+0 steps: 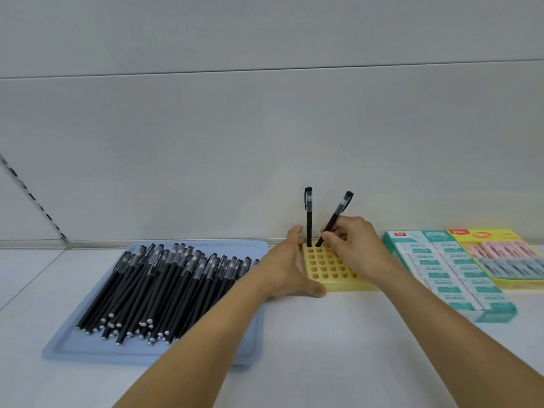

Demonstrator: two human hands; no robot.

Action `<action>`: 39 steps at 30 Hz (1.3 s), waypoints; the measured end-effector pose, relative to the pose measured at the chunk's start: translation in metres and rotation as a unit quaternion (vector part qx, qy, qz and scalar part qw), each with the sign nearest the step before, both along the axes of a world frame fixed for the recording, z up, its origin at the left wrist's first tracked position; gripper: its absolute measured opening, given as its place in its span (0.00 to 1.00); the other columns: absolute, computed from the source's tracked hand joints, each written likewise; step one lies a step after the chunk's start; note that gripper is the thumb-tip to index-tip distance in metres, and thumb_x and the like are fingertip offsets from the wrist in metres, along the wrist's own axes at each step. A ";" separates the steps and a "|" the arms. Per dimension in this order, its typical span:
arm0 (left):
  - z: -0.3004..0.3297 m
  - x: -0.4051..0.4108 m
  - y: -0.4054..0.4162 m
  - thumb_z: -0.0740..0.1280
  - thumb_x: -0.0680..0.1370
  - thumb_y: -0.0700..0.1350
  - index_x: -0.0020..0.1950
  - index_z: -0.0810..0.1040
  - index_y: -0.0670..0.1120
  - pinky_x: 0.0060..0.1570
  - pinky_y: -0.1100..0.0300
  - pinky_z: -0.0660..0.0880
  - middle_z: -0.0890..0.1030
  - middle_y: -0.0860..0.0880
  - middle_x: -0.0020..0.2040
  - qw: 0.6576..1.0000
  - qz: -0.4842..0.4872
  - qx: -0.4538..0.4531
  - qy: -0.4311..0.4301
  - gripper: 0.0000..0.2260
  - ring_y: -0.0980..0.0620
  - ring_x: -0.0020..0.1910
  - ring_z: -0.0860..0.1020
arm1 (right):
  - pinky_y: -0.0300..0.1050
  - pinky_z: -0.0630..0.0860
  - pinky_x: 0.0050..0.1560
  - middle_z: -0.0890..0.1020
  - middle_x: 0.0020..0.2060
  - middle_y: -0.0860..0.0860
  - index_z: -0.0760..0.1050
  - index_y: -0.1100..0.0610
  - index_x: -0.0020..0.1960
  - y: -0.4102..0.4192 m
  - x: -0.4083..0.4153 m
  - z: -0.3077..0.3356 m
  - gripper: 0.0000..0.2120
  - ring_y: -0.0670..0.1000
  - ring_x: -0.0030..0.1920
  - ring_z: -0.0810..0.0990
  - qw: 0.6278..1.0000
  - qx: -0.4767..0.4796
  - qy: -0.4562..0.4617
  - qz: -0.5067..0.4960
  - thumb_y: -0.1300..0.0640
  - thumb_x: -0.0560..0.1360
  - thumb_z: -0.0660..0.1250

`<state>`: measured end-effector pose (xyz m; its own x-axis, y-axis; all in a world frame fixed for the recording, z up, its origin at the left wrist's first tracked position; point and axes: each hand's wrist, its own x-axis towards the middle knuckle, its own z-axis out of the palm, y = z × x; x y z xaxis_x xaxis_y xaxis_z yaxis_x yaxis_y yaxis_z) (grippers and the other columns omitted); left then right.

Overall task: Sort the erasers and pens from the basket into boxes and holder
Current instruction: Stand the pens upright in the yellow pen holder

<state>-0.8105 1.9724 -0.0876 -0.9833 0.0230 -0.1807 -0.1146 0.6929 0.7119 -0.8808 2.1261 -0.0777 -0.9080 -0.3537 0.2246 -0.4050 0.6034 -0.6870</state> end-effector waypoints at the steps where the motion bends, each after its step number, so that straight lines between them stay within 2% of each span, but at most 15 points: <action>1: -0.001 -0.002 -0.003 0.82 0.61 0.52 0.78 0.46 0.54 0.70 0.60 0.62 0.64 0.59 0.74 1.000 -0.007 0.002 -0.004 0.57 0.58 0.72 0.64 | 0.48 0.79 0.47 0.83 0.40 0.49 0.80 0.55 0.47 -0.001 -0.001 0.000 0.05 0.49 0.42 0.81 1.000 0.021 0.006 0.001 0.56 0.77 0.66; 8: 0.005 0.011 -0.003 0.80 0.64 0.52 0.79 0.49 0.52 0.69 0.63 0.59 0.59 0.57 0.77 1.000 0.000 -0.011 0.021 0.53 0.58 0.74 0.60 | 0.44 0.75 0.42 0.82 0.40 0.49 0.79 0.55 0.47 -0.009 -0.004 -0.006 0.06 0.51 0.43 0.81 0.996 0.087 0.017 -0.014 0.53 0.78 0.66; 11: 0.015 0.043 -0.012 0.75 0.71 0.57 0.78 0.54 0.53 0.70 0.63 0.57 0.60 0.58 0.76 0.995 0.048 -0.033 0.084 0.43 0.59 0.74 0.58 | 0.45 0.74 0.43 0.80 0.41 0.45 0.73 0.51 0.51 -0.005 0.006 -0.004 0.08 0.49 0.44 0.79 0.994 0.094 0.020 -0.056 0.48 0.77 0.66; 12: 0.017 0.055 -0.022 0.72 0.73 0.57 0.77 0.58 0.53 0.69 0.63 0.59 0.63 0.58 0.74 0.990 0.071 -0.054 0.111 0.38 0.59 0.73 0.60 | 0.46 0.74 0.42 0.79 0.39 0.44 0.71 0.51 0.50 -0.006 0.013 -0.001 0.08 0.49 0.43 0.78 0.993 0.081 0.037 -0.074 0.47 0.78 0.66; 14: 0.020 0.077 -0.047 0.68 0.75 0.59 0.72 0.67 0.53 0.65 0.62 0.64 0.70 0.56 0.68 0.965 0.131 -0.155 0.164 0.28 0.56 0.68 0.66 | 0.46 0.73 0.39 0.77 0.33 0.43 0.73 0.51 0.43 -0.015 0.031 0.006 0.08 0.49 0.39 0.77 0.994 0.022 0.073 -0.077 0.48 0.78 0.65; 16: 0.025 0.093 -0.073 0.66 0.75 0.62 0.66 0.73 0.52 0.59 0.57 0.70 0.74 0.53 0.60 0.925 0.192 -0.280 0.172 0.23 0.52 0.61 0.72 | 0.45 0.70 0.35 0.74 0.27 0.45 0.72 0.52 0.34 -0.036 0.054 0.014 0.15 0.47 0.32 0.73 0.997 0.017 0.069 -0.009 0.47 0.77 0.65; 18: 0.032 0.104 -0.094 0.64 0.74 0.65 0.62 0.73 0.50 0.55 0.55 0.71 0.74 0.51 0.58 0.897 0.228 -0.363 0.111 0.24 0.50 0.58 0.73 | 0.44 0.65 0.31 0.71 0.25 0.47 0.68 0.55 0.29 -0.064 0.075 0.017 0.23 0.47 0.28 0.70 0.993 0.087 0.024 0.075 0.43 0.77 0.64; 20: 0.036 0.111 -0.109 0.64 0.73 0.67 0.61 0.70 0.47 0.52 0.55 0.71 0.72 0.48 0.59 0.885 0.248 -0.392 0.031 0.28 0.48 0.59 0.72 | 0.44 0.63 0.30 0.69 0.24 0.49 0.65 0.55 0.28 -0.090 0.090 0.014 0.27 0.50 0.27 0.69 0.981 0.160 -0.016 0.113 0.37 0.76 0.62; 22: 0.035 0.115 -0.121 0.66 0.72 0.67 0.58 0.70 0.45 0.46 0.56 0.71 0.72 0.46 0.59 0.891 0.257 -0.374 -0.017 0.28 0.47 0.57 0.73 | 0.44 0.62 0.29 0.68 0.24 0.48 0.62 0.54 0.29 -0.110 0.101 0.010 0.29 0.51 0.26 0.68 0.971 0.213 -0.026 0.109 0.32 0.73 0.63; 24: 0.032 0.113 -0.131 0.71 0.70 0.64 0.52 0.71 0.45 0.41 0.57 0.71 0.75 0.47 0.54 0.906 0.255 -0.337 -0.023 0.25 0.48 0.49 0.76 | 0.44 0.62 0.29 0.70 0.26 0.47 0.62 0.54 0.31 -0.127 0.107 0.008 0.28 0.49 0.27 0.69 0.966 0.239 -0.007 0.096 0.30 0.69 0.65; 27: 0.031 0.107 -0.144 0.76 0.67 0.59 0.48 0.76 0.44 0.41 0.54 0.76 0.81 0.46 0.43 0.931 0.247 -0.266 -0.030 0.22 0.48 0.41 0.79 | 0.43 0.60 0.28 0.70 0.27 0.47 0.63 0.53 0.32 -0.144 0.109 0.010 0.26 0.48 0.27 0.67 0.967 0.240 -0.016 0.086 0.34 0.69 0.69; 30: 0.037 0.102 -0.159 0.77 0.68 0.54 0.45 0.79 0.41 0.39 0.56 0.76 0.82 0.44 0.39 0.948 0.239 -0.203 -0.046 0.18 0.47 0.37 0.80 | 0.42 0.60 0.28 0.69 0.27 0.47 0.62 0.53 0.33 -0.154 0.106 0.013 0.24 0.48 0.27 0.67 0.967 0.235 -0.063 0.081 0.39 0.70 0.70; 33: 0.042 0.101 -0.174 0.75 0.72 0.45 0.45 0.80 0.38 0.32 0.58 0.76 0.80 0.44 0.34 0.966 0.237 -0.071 -0.069 0.11 0.49 0.29 0.77 | 0.42 0.61 0.29 0.68 0.24 0.47 0.62 0.53 0.31 -0.157 0.099 0.010 0.21 0.49 0.26 0.66 0.969 0.173 -0.162 0.072 0.47 0.70 0.72; 35: 0.042 0.101 -0.183 0.70 0.76 0.40 0.47 0.80 0.38 0.32 0.57 0.80 0.81 0.42 0.35 0.968 0.241 -0.007 -0.069 0.05 0.49 0.29 0.78 | 0.41 0.62 0.30 0.67 0.23 0.48 0.61 0.53 0.30 -0.159 0.095 0.007 0.19 0.50 0.25 0.64 0.968 0.134 -0.201 0.065 0.52 0.69 0.71; 39: 0.042 0.105 -0.177 0.61 0.82 0.41 0.49 0.78 0.43 0.27 0.61 0.74 0.80 0.46 0.37 0.961 0.268 0.058 0.022 0.07 0.53 0.28 0.76 | 0.38 0.61 0.27 0.69 0.21 0.49 0.64 0.55 0.30 -0.159 0.094 0.008 0.16 0.49 0.21 0.63 0.961 0.063 -0.262 0.057 0.54 0.69 0.69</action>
<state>-0.7058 1.7951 -0.0456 -0.8659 -0.4718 -0.1665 -0.4017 0.4573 0.7934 -0.7864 1.9669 -0.0700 -0.8390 -0.4512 -0.3041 -0.0918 0.6682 -0.7383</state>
